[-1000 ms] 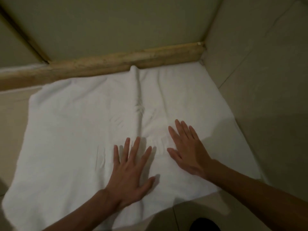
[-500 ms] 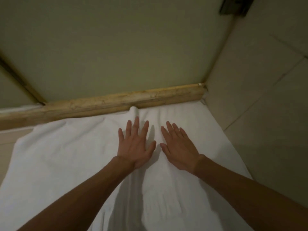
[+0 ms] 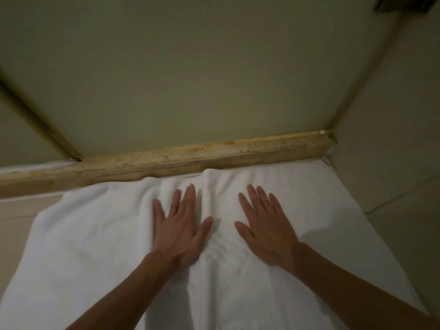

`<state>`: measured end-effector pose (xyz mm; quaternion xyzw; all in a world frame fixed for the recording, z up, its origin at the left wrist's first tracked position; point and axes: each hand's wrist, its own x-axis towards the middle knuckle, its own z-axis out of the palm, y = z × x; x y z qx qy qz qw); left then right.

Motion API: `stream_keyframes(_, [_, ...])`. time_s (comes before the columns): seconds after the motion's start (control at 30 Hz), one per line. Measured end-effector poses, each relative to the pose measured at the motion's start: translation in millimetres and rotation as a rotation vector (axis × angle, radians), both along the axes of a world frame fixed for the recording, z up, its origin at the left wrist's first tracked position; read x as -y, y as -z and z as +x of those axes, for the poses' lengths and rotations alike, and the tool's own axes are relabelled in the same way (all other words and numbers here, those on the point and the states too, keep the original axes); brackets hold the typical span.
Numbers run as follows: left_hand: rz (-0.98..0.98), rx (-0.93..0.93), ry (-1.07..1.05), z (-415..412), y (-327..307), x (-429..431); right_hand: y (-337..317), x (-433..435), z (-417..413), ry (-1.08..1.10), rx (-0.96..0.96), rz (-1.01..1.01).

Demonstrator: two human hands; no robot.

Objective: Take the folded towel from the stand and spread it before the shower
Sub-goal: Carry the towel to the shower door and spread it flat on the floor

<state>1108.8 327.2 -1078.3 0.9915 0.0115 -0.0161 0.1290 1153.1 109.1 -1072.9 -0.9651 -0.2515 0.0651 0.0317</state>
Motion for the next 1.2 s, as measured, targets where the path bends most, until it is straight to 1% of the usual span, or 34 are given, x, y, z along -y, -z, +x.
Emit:
stream_keyframes(0.1, [0.01, -0.015, -0.03, -4, 1, -20, 0, 1, 0, -0.003, 0.008, -0.002])
stream_keyframes(0.23, [0.071, -0.047, -0.041, -5, 1, -34, 1, 2, 1, -0.01, 0.015, -0.01])
stream_keyframes(0.47, [0.137, -0.091, 0.0, 0, 2, -37, 0, 2, 1, -0.011, 0.007, -0.008])
stream_keyframes(0.9, [0.174, -0.127, 0.037, 11, -2, -34, 1, 9, 10, 0.001, 0.008, 0.001])
stream_keyframes(1.0, [0.146, -0.12, 0.032, 11, -8, -26, 2, 9, 10, 0.0, 0.015, -0.001])
stream_keyframes(1.1, [0.082, -0.072, 0.089, 13, -12, 3, 0, -2, 10, 0.011, 0.035, 0.046])
stream_keyframes(1.2, [0.08, -0.066, 0.119, 22, -9, 31, -1, -24, 13, -0.013, 0.077, 0.046])
